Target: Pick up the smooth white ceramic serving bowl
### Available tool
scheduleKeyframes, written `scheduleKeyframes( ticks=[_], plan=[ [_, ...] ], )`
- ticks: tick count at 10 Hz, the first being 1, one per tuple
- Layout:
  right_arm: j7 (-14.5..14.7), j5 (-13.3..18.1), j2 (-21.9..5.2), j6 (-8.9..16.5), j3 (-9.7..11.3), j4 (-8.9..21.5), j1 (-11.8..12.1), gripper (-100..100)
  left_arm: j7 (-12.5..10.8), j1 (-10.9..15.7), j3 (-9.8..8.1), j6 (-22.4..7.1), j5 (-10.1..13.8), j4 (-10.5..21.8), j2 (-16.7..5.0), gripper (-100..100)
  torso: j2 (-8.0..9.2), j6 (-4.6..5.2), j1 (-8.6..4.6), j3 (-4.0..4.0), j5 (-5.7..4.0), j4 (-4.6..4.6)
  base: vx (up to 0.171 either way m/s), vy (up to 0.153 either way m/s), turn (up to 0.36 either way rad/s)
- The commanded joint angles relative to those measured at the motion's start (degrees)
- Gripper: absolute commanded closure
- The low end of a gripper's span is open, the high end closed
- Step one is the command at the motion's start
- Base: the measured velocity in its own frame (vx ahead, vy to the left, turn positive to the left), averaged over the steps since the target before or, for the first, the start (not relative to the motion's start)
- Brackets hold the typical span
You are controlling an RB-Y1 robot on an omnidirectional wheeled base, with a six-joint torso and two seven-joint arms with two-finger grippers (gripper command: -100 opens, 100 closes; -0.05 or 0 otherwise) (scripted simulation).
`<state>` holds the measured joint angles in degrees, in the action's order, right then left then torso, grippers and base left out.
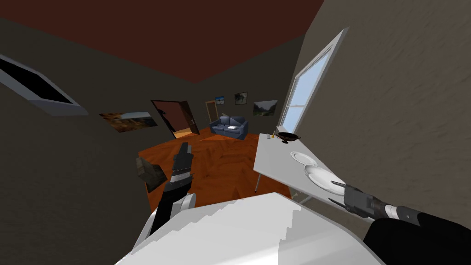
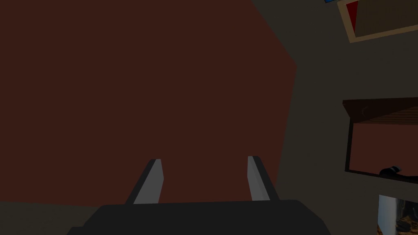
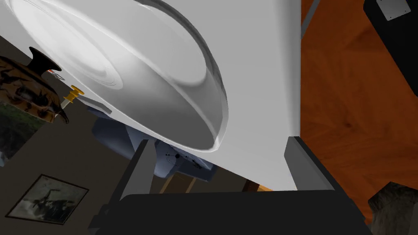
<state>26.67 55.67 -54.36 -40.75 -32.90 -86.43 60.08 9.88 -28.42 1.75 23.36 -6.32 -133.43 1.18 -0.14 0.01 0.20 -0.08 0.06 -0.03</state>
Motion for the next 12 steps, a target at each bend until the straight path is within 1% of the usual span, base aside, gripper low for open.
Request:
scheduleKeyframes(
  ticks=[1,4,6,7,8,9,12],
  plan=[
    [0.7,2.6,-1.8,-0.5,-0.6,1.3,1.7,-100,0.0,0.0,0.00,0.0,0.0,0.0,0.0,0,0.00,0.00,0.00,0.00,0.00,0.00,0.050,0.033,0.129],
    [2.0,5.9,-4.2,-2.2,-1.6,4.4,3.9,-100,0.0,0.0,0.00,0.0,0.0,0.0,0.0,0,0.05,0.01,-0.08,0.03,-0.02,0.01,0.041,0.027,0.116],
    [2.7,7.9,-5.4,-3.3,-1.5,6.4,5.3,-100,0.0,0.0,0.00,0.0,0.0,0.0,0.0,0,0.06,0.02,-0.10,0.03,-0.04,0.02,0.039,0.016,0.095],
    [2.7,7.1,-4.9,-3.0,-1.7,5.9,4.9,-100,0.0,0.0,-0.01,0.0,0.0,0.0,0.0,0,0.06,0.02,-0.14,0.04,-0.04,0.02,0.018,-0.001,0.020],
    [2.7,7.2,-5.0,-3.2,-1.7,6.0,5.0,0,0.0,0.0,-0.01,0.0,0.0,0.0,0.0,0,0.13,0.04,-0.17,0.07,-0.05,0.03,0.000,0.000,0.000],
    [2.6,5.5,-7.0,-1.5,0.5,6.1,4.2,-100,0.0,0.0,-0.01,0.0,0.0,0.0,0.0,0,0.19,0.04,-0.17,0.11,-0.05,0.05,-0.021,-0.001,-0.020],
    [2.1,0.5,-12.6,3.4,6.3,6.3,1.8,-100,0.0,0.0,-0.01,0.0,0.0,0.0,0.0,0,0.41,0.04,-0.23,0.24,-0.07,0.10,-0.059,-0.008,-0.027]
  ],
)
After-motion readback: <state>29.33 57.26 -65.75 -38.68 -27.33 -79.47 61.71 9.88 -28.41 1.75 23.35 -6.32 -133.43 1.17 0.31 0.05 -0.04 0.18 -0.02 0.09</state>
